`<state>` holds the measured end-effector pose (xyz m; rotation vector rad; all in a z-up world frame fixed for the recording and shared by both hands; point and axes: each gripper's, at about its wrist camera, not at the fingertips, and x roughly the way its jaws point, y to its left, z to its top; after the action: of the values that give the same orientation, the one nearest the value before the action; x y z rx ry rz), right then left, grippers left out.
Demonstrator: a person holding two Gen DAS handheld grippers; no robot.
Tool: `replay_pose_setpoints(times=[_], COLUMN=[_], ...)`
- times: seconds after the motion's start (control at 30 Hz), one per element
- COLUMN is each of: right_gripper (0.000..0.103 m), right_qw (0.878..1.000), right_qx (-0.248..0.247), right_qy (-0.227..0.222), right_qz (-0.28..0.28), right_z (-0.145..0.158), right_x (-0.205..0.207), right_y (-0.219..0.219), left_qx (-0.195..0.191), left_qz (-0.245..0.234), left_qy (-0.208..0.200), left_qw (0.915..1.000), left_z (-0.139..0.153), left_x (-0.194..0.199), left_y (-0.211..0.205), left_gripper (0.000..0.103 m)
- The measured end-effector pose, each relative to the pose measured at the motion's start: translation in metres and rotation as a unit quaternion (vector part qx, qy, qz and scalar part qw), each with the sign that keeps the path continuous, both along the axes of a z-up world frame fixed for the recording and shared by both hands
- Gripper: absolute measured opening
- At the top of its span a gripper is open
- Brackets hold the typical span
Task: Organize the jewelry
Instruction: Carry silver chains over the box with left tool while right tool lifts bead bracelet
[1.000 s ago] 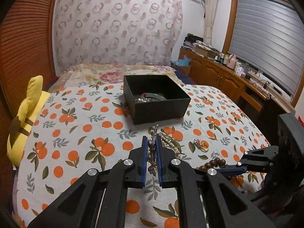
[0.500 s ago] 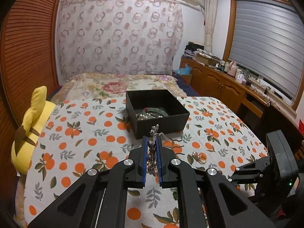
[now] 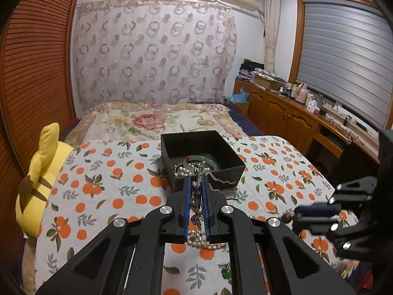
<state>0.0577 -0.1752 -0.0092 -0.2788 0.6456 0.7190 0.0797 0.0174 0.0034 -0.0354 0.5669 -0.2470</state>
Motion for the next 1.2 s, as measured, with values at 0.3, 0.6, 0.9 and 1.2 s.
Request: replay_pose_setpoints(times=[0.3, 0.6, 0.9, 1.2], right_gripper=[0.015, 0.015, 0.015, 0.015], right_qw=[0.999, 0.996, 0.996, 0.996], right_qx=[0.009, 0.022, 0.029, 0.012], right_qy=[-0.043, -0.071, -0.074, -0.055], right_qz=[-0.017, -0.041, -0.051, -0.063], right_z=[0.039, 0.065, 0.066, 0.045], right_x=[0.025, 0.063, 0.11, 0.155], right_y=[-0.003, 0.0, 0.013, 0.029], left_qx=[0.008, 0.002, 0.001, 0.0], left_qz=[0.004, 0.01, 0.013, 0.013], left_qy=[-0.008, -0.011, -0.003, 0.001], left_qw=[0.9999, 0.9999, 0.9999, 0.9999], left_z=[0.007, 0.006, 0.0, 0.003], left_x=[0.017, 0.037, 0.06, 0.073], left_y=[-0.006, -0.002, -0.003, -0.006], left_gripper=[0.008, 0.008, 0.008, 0.008])
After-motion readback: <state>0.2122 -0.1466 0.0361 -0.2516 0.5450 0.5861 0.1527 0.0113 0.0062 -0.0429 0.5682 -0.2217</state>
